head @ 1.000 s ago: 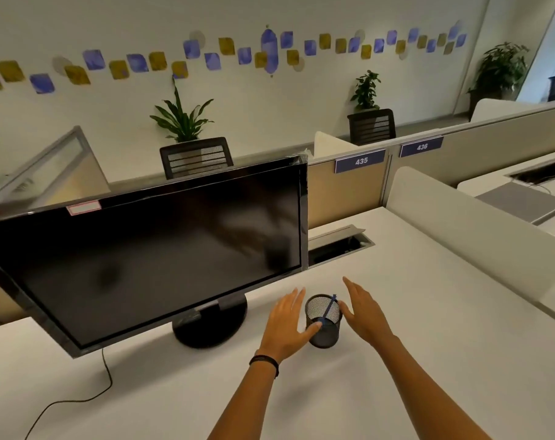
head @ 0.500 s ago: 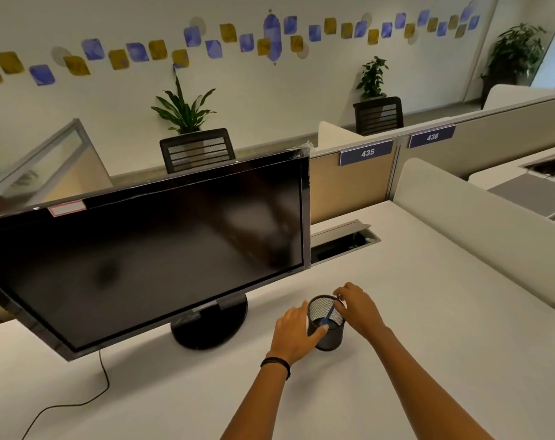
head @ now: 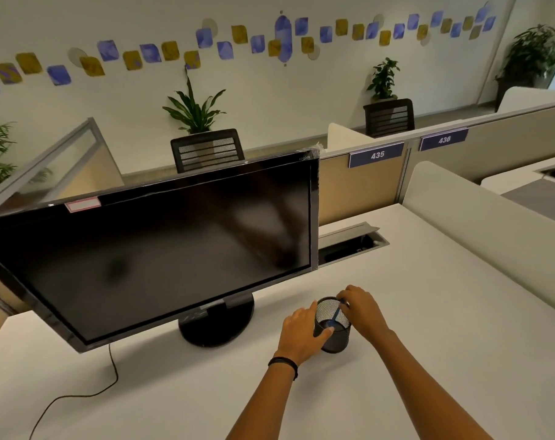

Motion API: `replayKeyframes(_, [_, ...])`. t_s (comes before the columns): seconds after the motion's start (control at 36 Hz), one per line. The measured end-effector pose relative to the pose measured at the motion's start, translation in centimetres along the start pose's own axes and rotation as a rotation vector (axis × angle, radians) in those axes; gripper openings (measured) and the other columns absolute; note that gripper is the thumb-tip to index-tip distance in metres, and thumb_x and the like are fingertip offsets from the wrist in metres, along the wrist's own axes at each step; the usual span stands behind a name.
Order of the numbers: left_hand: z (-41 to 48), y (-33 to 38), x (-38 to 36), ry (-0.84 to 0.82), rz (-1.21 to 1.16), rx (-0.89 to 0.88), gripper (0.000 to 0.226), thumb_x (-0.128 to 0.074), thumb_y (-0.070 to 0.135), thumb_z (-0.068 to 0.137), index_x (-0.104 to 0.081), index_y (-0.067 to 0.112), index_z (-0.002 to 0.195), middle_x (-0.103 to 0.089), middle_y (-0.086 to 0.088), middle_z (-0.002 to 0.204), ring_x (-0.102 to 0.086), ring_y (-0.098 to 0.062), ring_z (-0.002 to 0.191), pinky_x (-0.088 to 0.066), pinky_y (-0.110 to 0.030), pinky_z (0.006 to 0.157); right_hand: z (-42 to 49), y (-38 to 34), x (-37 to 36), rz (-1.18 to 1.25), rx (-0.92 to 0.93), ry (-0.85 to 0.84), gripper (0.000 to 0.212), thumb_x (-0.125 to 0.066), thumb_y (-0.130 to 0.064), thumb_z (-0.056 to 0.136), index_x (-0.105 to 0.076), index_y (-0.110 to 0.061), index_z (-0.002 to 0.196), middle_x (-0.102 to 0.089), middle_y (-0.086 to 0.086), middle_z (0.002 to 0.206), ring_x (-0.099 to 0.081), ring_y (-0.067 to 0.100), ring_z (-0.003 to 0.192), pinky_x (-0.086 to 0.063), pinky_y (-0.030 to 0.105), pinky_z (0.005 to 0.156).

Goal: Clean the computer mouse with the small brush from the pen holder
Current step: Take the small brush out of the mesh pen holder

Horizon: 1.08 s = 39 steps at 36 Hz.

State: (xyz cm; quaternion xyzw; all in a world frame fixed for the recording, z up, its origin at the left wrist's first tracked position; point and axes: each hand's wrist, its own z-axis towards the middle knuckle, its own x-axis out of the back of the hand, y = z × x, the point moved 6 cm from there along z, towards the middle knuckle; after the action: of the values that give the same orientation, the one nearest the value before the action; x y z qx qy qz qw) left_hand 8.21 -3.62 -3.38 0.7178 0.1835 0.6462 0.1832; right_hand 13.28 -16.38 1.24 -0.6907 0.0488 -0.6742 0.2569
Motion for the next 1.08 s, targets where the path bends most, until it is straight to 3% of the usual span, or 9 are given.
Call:
replayKeyframes(0.22, [-0.8,0.0,0.3,-0.002,0.032,0.014,0.067,-0.051,0.047,0.089,-0.024,0.019,0.144,-0.044,-0.007,0.141,-0.041,-0.026,0.127,-0.030,-0.039,0.109,-0.8,-1.3,-0.4,-0.028,0.037,-0.118,0.024,-0.055,-0.019,0.089,-0.063,-0.007,0.108,-0.066,0.012,0.112,-0.060,0.025,0.101,-0.044,0.033,0.094])
replayKeyframes(0.47, [-1.2,-0.6,0.5,-0.040,0.089,0.005,0.061,-0.049,0.037,0.093,-0.024,0.016,0.144,-0.040,-0.011,0.143,-0.036,-0.027,0.131,-0.027,-0.039,0.110,-1.1,-1.2,1.9,0.030,-0.004,0.045,0.022,-0.053,-0.012,0.091,-0.062,-0.006,0.109,-0.069,0.013,0.108,-0.063,0.027,0.097,-0.043,0.033,0.090])
replayKeyframes(0.56, [-5.8,-1.6,0.8,-0.015,0.094,0.019,0.060,-0.048,0.036,0.094,-0.023,0.015,0.145,-0.036,-0.011,0.147,-0.031,-0.028,0.135,-0.023,-0.039,0.112,-4.5,-3.2,2.3,0.158,0.040,0.125,0.028,-0.064,-0.010,0.083,-0.061,0.002,0.108,-0.068,0.021,0.103,-0.064,0.034,0.093,-0.049,0.039,0.090])
replayKeyframes(0.64, [-9.2,-2.6,1.0,-0.002,0.088,0.051,0.060,-0.047,0.036,0.095,-0.021,0.018,0.145,-0.030,-0.010,0.151,-0.024,-0.028,0.139,-0.018,-0.041,0.114,-6.8,-4.2,2.7,0.309,0.022,0.229,0.027,-0.060,-0.010,0.086,-0.060,0.001,0.110,-0.068,0.022,0.105,-0.064,0.035,0.093,-0.052,0.040,0.087])
replayKeyframes(0.78, [-8.2,-2.5,2.8,0.042,0.085,0.020,0.058,-0.046,0.037,0.095,-0.021,0.021,0.145,-0.026,-0.007,0.153,-0.021,-0.027,0.141,-0.015,-0.041,0.115,-6.1,-3.8,4.2,0.437,-0.001,0.337,0.033,-0.063,-0.014,0.084,-0.058,-0.003,0.115,-0.068,0.019,0.106,-0.065,0.034,0.092,-0.049,0.029,0.078])
replayKeyframes(0.86, [-8.5,-3.3,3.7,0.091,0.063,0.008,0.058,-0.047,0.037,0.094,-0.024,0.020,0.144,-0.027,-0.007,0.153,-0.022,-0.026,0.141,-0.015,-0.040,0.115,-6.5,-3.9,4.2,0.510,0.013,0.385,0.027,-0.064,-0.009,0.083,-0.061,0.002,0.108,-0.068,0.021,0.102,-0.064,0.034,0.089,-0.047,0.028,0.077])
replayKeyframes(0.97, [-11.5,-4.5,5.0,0.174,0.037,-0.001,0.056,-0.047,0.037,0.094,-0.026,0.020,0.143,-0.028,-0.006,0.153,-0.022,-0.024,0.141,-0.015,-0.038,0.115,-8.2,-5.7,3.5,0.573,0.063,0.353,0.023,-0.062,0.004,0.080,-0.060,0.012,0.102,-0.066,0.029,0.100,-0.063,0.041,0.086,-0.045,0.034,0.081])
replayKeyframes(1.08, [-14.6,-6.0,5.9,0.248,0.034,-0.007,0.055,-0.047,0.037,0.095,-0.029,0.018,0.143,-0.028,-0.005,0.152,-0.021,-0.021,0.142,-0.015,-0.034,0.115,-9.2,-7.3,2.2,0.624,0.069,0.268,0.020,-0.059,0.003,0.083,-0.060,0.013,0.100,-0.064,0.031,0.098,-0.061,0.044,0.087,-0.048,0.042,0.085])
